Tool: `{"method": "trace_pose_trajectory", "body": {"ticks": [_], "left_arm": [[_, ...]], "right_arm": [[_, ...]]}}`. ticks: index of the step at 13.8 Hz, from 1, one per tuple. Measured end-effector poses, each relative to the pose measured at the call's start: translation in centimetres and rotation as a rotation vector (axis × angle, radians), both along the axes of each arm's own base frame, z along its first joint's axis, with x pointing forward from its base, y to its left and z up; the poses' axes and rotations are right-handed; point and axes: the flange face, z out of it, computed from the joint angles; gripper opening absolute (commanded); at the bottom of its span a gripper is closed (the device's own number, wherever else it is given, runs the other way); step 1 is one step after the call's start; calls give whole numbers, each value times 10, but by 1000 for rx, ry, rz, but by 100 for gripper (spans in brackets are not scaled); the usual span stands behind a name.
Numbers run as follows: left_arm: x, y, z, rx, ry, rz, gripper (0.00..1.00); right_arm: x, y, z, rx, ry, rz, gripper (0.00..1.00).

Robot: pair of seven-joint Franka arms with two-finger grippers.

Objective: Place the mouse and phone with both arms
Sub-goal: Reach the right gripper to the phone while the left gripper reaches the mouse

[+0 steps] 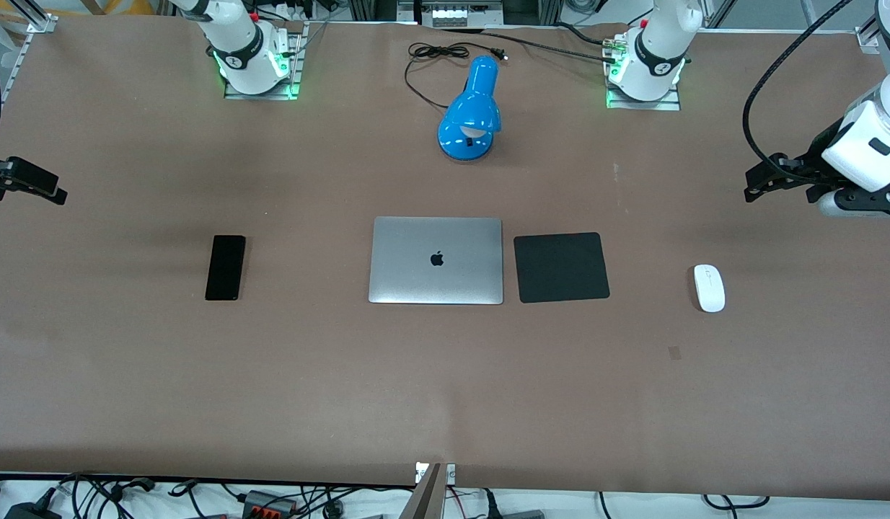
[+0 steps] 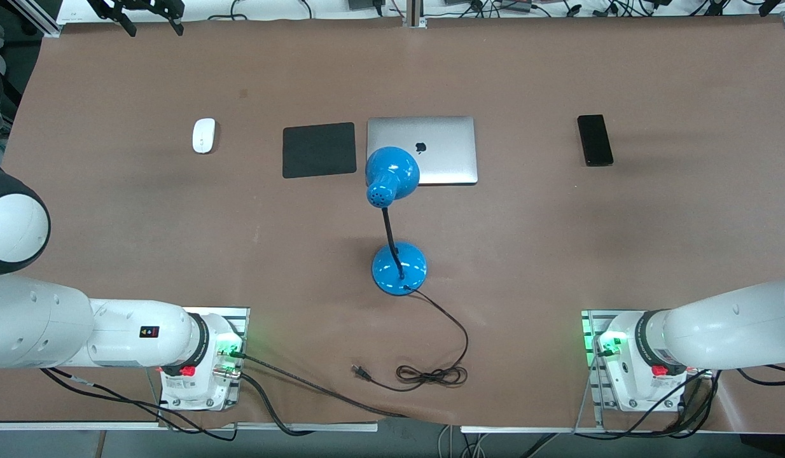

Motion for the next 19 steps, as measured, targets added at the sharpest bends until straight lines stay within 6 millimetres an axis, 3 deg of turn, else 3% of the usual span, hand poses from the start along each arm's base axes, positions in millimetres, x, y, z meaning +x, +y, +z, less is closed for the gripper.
{"method": "trace_pose_trajectory", "body": {"ticks": [8, 11, 13, 16, 19], "left_arm": [[0, -1, 0, -1, 1, 16, 100], [-2, 2, -9, 1, 42, 25, 100], [-4, 4, -18, 2, 90, 29, 100], [4, 11, -45, 3, 145, 41, 100], [22, 40, -114, 0, 264, 83, 100]], "right_arm": [[1, 0, -1, 3, 1, 0, 100], [8, 3, -17, 18, 23, -2, 100], [21, 7, -48, 16, 63, 0, 100], [51, 32, -125, 26, 137, 25, 100], [71, 68, -217, 39, 220, 54, 100]]}}
